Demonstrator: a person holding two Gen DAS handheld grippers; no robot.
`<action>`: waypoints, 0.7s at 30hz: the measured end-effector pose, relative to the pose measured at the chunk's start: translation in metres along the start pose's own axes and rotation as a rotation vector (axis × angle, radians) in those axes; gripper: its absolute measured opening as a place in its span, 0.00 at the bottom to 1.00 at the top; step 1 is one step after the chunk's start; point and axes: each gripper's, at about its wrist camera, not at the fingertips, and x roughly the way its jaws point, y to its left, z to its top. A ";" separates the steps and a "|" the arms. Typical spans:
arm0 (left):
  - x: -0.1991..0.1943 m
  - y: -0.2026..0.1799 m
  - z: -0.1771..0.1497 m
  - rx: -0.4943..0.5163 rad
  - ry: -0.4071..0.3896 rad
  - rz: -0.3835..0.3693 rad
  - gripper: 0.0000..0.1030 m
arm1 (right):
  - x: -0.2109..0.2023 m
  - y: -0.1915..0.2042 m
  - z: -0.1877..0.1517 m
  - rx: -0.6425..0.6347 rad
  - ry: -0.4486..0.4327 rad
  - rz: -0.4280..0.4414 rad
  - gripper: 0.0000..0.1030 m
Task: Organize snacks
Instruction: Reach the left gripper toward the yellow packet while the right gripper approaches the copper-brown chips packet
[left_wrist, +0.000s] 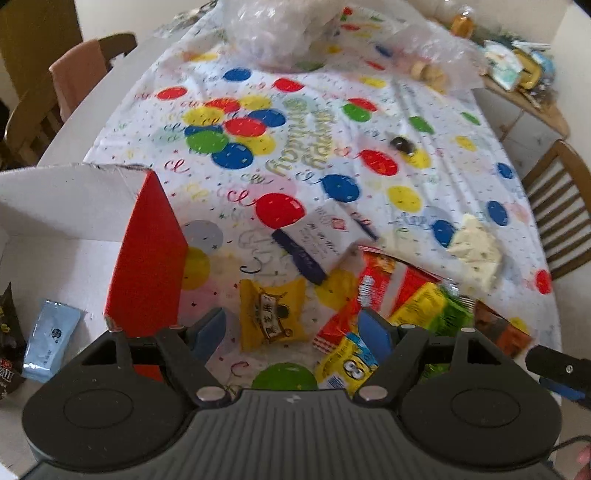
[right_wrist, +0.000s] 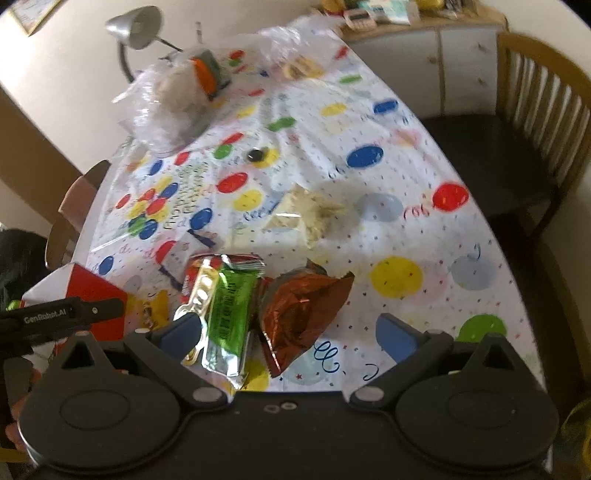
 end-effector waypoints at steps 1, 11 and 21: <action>0.005 0.002 0.002 -0.011 0.006 0.011 0.76 | 0.005 -0.003 0.002 0.033 0.009 0.007 0.97; 0.043 0.005 0.009 -0.054 0.068 0.042 0.76 | 0.047 -0.013 0.002 0.183 0.081 0.028 0.87; 0.060 0.008 0.007 -0.063 0.091 0.045 0.63 | 0.065 -0.013 0.006 0.181 0.097 0.030 0.76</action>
